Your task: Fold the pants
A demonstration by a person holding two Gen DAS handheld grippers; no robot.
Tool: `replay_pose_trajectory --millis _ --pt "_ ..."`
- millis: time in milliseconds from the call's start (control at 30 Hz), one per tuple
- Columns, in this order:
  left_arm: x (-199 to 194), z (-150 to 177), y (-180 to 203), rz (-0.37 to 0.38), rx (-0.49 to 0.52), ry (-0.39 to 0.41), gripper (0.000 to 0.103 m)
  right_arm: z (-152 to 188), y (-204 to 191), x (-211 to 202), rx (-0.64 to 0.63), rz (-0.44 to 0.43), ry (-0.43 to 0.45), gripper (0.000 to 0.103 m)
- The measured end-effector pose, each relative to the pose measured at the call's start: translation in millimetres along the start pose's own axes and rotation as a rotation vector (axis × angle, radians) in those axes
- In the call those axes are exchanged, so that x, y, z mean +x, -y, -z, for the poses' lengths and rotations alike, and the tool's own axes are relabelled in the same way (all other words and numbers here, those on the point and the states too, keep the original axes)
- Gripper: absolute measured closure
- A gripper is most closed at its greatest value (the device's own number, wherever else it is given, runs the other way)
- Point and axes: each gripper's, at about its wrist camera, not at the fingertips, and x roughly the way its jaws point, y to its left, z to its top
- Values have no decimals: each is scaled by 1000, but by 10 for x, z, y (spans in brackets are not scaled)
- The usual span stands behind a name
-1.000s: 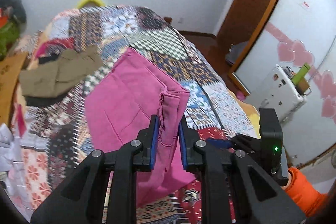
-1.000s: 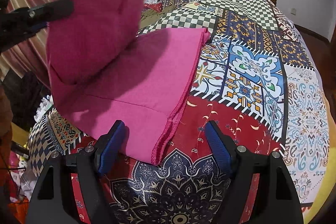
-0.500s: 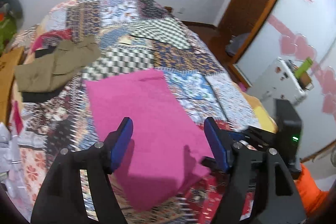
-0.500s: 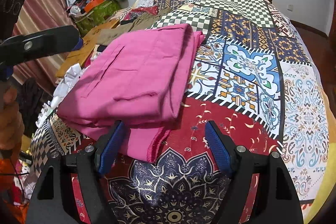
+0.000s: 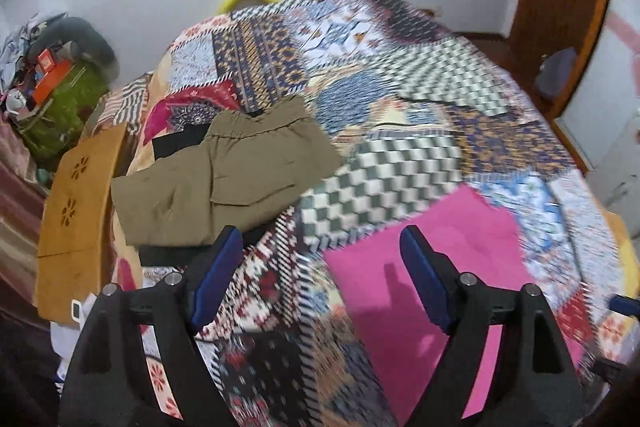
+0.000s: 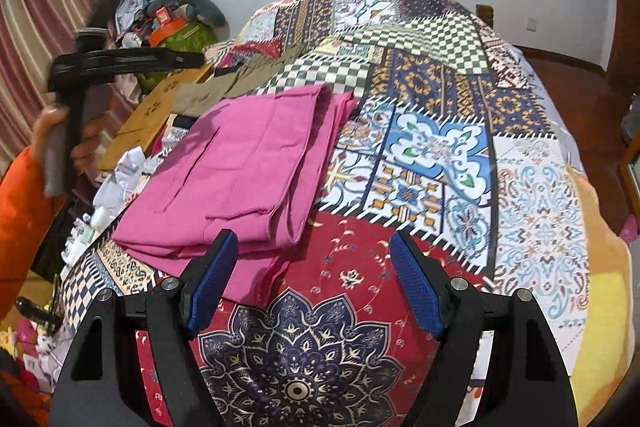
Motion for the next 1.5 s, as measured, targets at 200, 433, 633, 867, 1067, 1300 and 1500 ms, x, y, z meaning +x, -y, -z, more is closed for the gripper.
replay_pose_trajectory --millis 200,433,633,867,1067,1300,1500 --pt "728 40 37 -38 63 -156 22 -73 26 3 -2 55 4 28" --pt "827 410 -107 -26 29 -210 20 -109 39 -28 -2 164 17 28" --pt "425 757 -243 -53 47 -190 20 -126 -61 -120 -20 221 47 28" --pt "-38 1241 -346 -42 32 -193 20 -110 -216 -251 -32 196 63 28" --pt "-389 1589 -260 25 15 -181 21 -26 -376 -294 -36 126 55 28" --pt "-1026 1449 2 103 21 2 20 29 -516 -283 -44 66 59 28" --pt "-1172 1116 273 113 67 134 10 -116 -680 -200 -95 19 81 33"
